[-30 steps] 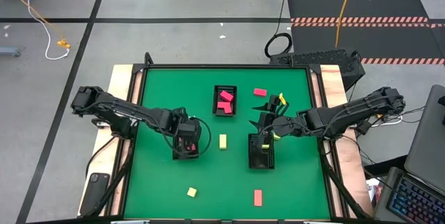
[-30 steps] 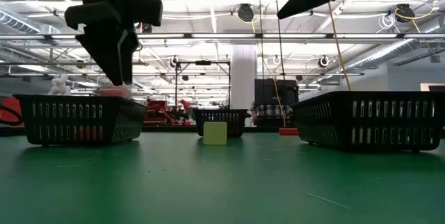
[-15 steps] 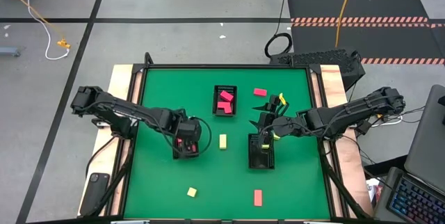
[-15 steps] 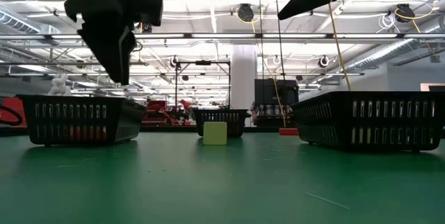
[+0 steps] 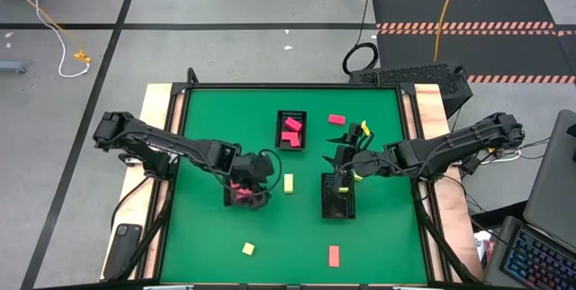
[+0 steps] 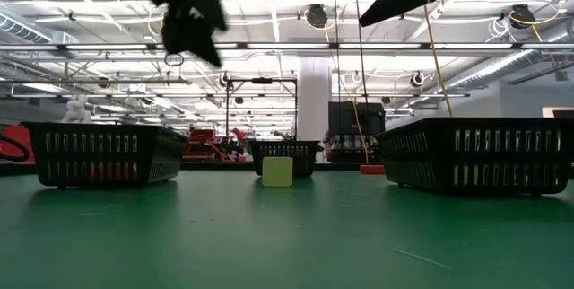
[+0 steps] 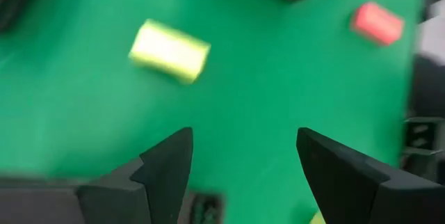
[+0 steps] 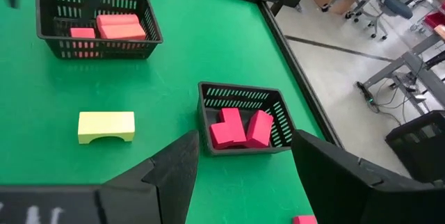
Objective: Sort & place blocks by color
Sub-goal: Adjust the bottom right black bin
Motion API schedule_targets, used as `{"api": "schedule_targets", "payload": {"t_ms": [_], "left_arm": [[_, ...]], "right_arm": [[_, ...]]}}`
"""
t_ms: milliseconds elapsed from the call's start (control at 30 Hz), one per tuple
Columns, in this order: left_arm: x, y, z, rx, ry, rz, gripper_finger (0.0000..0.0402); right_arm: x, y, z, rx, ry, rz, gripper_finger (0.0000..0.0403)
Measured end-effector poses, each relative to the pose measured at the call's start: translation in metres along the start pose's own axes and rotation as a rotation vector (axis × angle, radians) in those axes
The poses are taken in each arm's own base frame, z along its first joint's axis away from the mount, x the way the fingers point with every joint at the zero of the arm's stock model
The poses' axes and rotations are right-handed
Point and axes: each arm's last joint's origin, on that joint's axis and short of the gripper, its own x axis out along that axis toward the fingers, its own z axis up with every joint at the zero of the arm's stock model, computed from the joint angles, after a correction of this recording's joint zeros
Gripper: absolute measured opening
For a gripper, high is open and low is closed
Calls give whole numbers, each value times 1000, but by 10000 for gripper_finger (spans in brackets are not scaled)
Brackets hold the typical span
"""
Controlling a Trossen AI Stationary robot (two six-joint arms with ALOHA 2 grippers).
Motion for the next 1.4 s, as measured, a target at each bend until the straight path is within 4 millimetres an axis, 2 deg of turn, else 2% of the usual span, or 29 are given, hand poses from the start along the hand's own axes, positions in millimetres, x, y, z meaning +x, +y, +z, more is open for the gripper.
{"api": "schedule_targets", "payload": {"t_ms": [133, 267, 400, 700, 1067, 1400], "left_arm": [[3, -10, 5, 40, -114, -86, 257], [7, -6, -2, -4, -125, 22, 257], [13, 1, -14, -44, -93, 122, 257], [34, -1, -39, -31, -63, 113, 257], [66, -9, -54, 8, 29, 115, 257], [63, -12, -57, -5, 45, 96, 257]], "right_arm": [[0, 3, -1, 30, 9, 87, 224], [0, 4, -1, 34, 9, 142, 224], [0, 4, 0, 36, 7, 145, 224], [0, 4, 1, 40, -5, 146, 224], [0, 4, 1, 42, -10, 145, 224], [0, 4, 1, 43, -11, 145, 224]]}}
